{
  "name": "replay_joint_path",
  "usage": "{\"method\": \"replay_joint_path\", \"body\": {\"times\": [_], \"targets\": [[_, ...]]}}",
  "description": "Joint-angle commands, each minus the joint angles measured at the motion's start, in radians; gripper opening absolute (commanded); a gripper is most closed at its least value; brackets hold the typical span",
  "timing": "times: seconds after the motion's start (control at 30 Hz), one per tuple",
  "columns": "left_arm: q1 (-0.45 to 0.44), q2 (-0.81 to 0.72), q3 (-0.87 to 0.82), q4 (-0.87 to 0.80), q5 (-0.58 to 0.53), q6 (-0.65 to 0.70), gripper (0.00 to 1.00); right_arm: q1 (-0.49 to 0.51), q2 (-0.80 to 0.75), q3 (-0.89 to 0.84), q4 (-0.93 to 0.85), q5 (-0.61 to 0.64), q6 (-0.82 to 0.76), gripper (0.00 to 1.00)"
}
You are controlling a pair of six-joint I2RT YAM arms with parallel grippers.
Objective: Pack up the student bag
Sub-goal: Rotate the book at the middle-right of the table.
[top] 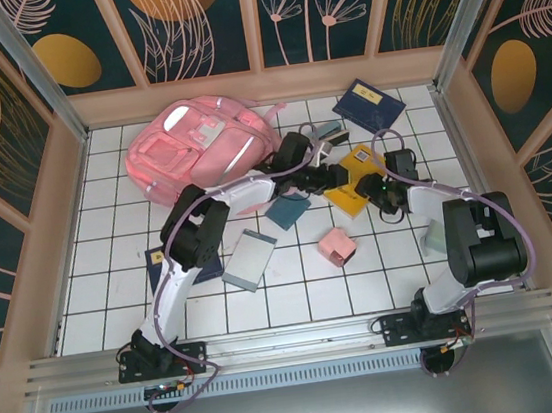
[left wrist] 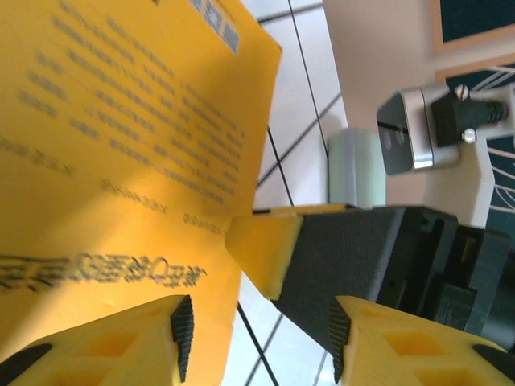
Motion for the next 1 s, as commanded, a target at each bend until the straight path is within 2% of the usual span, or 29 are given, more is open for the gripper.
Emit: {"method": "replay_joint_path", "body": {"times": [0.0,0.2,0.43,0.53,0.87,0.97], "targets": [[0.037,-0.028,0.033,-0.082,-0.104,0.078,0.53,-0.01,-0.009,0.034,-0.042,0.059,-0.025,0.55],[0.05,0.021,0.111,-0.214,-0.27,0.163,0.53,-0.017,0.002,0.029,-0.059,0.089,-0.025,0.49],[0.045,0.052,0.079,-0.274,-0.334,0.18,0.51,-0.041,0.012,0.032,-0.057,0.106,-0.029,0.45],[0.032,0.045,0.059,-0.279,-0.316,0.193,0.51,-0.056,0.028,0.038,-0.048,0.092,-0.037,0.44],[-0.047,-0.036,-0.056,-0.188,-0.135,0.179,0.47,-0.089,0.101,0.109,-0.041,0.077,-0.084,0.41],[-0.055,-0.065,-0.068,-0.185,-0.129,0.187,0.46,-0.1,0.12,0.128,-0.03,0.039,-0.112,0.41]]}}
